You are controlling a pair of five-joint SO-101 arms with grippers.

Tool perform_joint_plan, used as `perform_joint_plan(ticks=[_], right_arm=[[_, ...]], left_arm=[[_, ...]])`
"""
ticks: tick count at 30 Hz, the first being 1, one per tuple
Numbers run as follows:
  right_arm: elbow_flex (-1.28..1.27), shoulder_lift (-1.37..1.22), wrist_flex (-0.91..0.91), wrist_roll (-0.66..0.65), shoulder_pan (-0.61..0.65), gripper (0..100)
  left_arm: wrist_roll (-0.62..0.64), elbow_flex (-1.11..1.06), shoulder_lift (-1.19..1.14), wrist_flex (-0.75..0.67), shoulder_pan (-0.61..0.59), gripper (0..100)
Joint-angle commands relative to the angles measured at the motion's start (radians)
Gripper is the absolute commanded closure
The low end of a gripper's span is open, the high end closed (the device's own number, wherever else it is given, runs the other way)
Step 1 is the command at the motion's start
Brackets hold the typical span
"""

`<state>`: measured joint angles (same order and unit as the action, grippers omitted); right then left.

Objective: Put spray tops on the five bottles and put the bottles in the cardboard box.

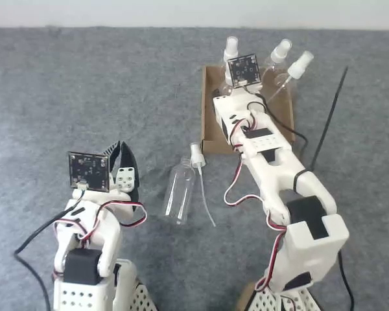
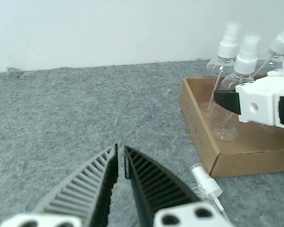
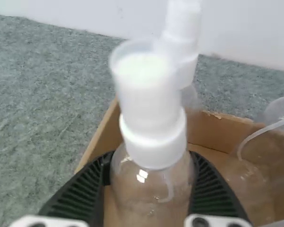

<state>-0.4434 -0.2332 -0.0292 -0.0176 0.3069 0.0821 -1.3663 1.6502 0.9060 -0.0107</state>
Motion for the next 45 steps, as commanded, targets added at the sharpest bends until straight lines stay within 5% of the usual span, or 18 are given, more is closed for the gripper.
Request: perform_joint_plan(ticks=[1,40,45], right_arm=[[0.064,0.021,0.010,0.003,0.033,83.5],[0.066,0.031,0.018,0.002,0.041,83.1],[0.066,0.031,0.019,0.002,0.041,76.9]], left_arm=[[0.008,0.007,0.012,-0.028,-0.005,98],[0.008,0.007,0.012,-0.028,-0.003,98],[0.008,0.007,0.012,-0.028,-0.003,98]])
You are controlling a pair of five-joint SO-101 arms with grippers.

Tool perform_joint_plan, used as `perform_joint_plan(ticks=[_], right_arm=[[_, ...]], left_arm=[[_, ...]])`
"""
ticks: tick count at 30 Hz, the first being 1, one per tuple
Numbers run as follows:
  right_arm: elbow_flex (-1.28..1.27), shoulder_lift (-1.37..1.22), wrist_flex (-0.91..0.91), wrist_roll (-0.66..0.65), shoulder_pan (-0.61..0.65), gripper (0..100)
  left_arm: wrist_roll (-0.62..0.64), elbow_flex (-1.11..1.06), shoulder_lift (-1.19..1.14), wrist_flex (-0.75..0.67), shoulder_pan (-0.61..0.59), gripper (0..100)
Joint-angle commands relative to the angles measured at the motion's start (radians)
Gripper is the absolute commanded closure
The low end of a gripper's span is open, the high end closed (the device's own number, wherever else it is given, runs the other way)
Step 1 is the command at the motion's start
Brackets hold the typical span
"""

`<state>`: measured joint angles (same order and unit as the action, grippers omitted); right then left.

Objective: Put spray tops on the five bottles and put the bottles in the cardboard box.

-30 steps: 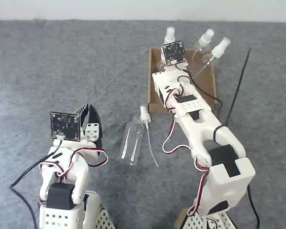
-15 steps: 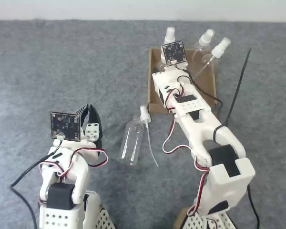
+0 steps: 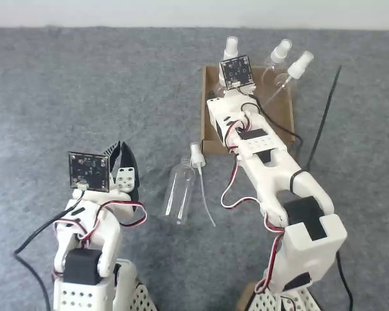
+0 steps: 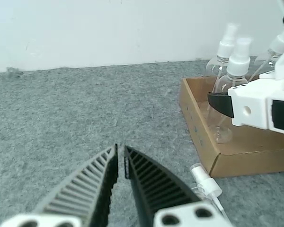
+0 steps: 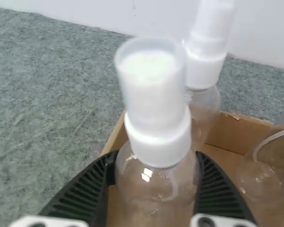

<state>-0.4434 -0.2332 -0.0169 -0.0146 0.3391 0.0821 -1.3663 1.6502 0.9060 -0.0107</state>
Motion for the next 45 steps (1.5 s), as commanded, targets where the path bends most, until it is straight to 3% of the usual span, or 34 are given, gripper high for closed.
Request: perform_joint_plan(ticks=[1,18,26,34,40,45], right_arm=[[0.066,0.031,0.010,-0.002,0.008,75.3],[0.098,0.156,0.096,-0.002,0.005,73.1],[0.264,0.300,0.357,-0.002,0.002,73.3],[0.330,0.562,0.803,-0.002,0.050,73.4],[0.295,0.644,1.233,0.011,0.248,73.4],[0.161,0.644,1.291,0.180,0.392,73.4]], left_arm=[[0.008,0.007,0.012,-0.028,-0.003,98],[0.008,0.007,0.012,-0.028,-0.003,98],[0.008,0.007,0.012,-0.028,-0.003,98],[0.008,0.007,0.012,-0.028,-0.006,98],[0.002,0.033,0.003,-0.043,-0.025,98],[-0.041,0.228,-0.170,-0.034,-0.203,98]])
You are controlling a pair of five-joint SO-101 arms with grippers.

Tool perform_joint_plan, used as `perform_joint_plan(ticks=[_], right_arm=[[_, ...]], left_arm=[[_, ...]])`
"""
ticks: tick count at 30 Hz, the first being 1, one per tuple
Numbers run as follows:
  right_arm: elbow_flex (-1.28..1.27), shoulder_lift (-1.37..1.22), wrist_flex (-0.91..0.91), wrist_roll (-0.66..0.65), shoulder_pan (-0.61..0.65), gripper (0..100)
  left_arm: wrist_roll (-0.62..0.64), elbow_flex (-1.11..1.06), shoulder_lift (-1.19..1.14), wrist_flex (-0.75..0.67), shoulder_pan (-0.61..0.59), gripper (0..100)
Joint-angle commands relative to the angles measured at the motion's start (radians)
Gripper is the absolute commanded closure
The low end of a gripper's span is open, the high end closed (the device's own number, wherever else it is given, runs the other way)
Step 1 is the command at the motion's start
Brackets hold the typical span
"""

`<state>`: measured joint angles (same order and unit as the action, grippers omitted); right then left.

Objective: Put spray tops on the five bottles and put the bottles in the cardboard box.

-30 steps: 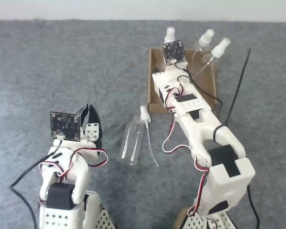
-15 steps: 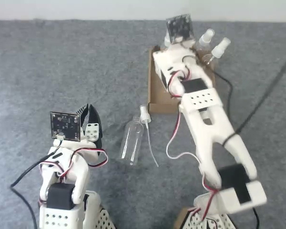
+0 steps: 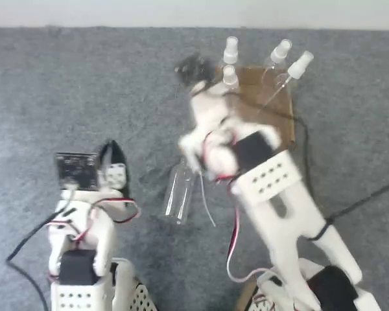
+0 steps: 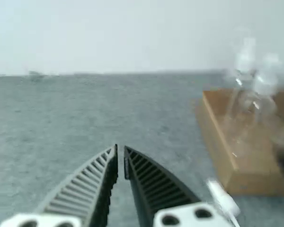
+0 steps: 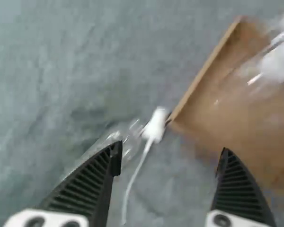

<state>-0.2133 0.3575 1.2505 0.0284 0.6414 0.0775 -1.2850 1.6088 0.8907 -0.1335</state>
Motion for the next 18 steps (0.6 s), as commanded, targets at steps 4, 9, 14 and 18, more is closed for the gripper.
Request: perform_joint_plan(ticks=[4,9,14,18], right_arm=[[-0.198,0.051,-0.099,0.233,0.174,73.4],[-0.284,-0.021,-0.219,0.301,0.257,73.4],[-0.276,-0.180,-0.337,0.440,0.262,73.4],[-0.276,-0.275,-0.400,0.480,0.263,73.4]], left_arm=[[-0.055,0.374,-0.428,0.028,-0.189,98],[-0.104,0.608,-0.710,0.060,-0.308,98],[-0.110,0.671,-0.819,0.054,-0.356,98],[-0.160,0.668,-0.832,0.052,-0.356,98]])
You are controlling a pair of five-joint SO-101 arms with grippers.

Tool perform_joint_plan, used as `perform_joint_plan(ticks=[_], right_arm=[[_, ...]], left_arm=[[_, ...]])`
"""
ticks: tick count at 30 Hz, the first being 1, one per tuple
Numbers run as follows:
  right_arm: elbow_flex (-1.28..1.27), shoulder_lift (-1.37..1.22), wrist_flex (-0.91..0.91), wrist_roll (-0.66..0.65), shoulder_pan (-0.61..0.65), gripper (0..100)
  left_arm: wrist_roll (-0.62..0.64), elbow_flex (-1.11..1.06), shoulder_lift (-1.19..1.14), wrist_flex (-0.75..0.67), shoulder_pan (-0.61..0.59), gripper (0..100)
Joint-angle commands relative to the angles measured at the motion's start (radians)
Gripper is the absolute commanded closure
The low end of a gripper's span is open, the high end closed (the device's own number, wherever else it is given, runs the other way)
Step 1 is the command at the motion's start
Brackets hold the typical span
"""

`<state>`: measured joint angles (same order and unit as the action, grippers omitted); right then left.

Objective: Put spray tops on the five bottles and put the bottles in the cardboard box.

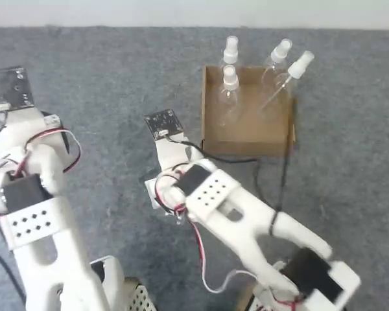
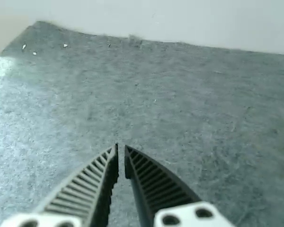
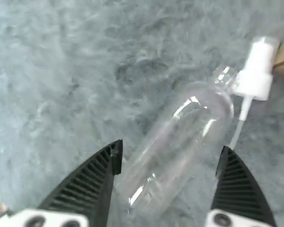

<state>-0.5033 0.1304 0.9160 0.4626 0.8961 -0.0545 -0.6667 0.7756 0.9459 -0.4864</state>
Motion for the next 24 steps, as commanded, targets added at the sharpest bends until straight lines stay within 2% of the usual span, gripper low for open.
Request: perform_joint_plan(ticks=[1,7,13,17,20,24], right_arm=[[0.014,-0.067,-0.077,0.044,0.008,73.4],[0.014,-0.131,-0.099,0.044,0.010,75.3],[0.011,-0.133,-0.101,0.038,0.012,99.8],[0.011,-0.128,-0.090,0.026,0.035,98.4],[0.012,-0.081,-0.061,-0.094,0.044,99.2],[0.014,0.122,0.099,-0.229,0.012,99.3]], left_arm=[[-0.031,0.050,0.002,-0.003,-0.003,98],[-0.031,0.051,-0.002,-0.003,-0.002,98],[-0.031,0.050,-0.003,-0.002,0.000,98],[-0.031,0.048,-0.003,0.005,0.000,98],[-0.031,0.047,-0.003,0.014,-0.005,98],[-0.031,0.048,-0.003,0.058,0.000,98]])
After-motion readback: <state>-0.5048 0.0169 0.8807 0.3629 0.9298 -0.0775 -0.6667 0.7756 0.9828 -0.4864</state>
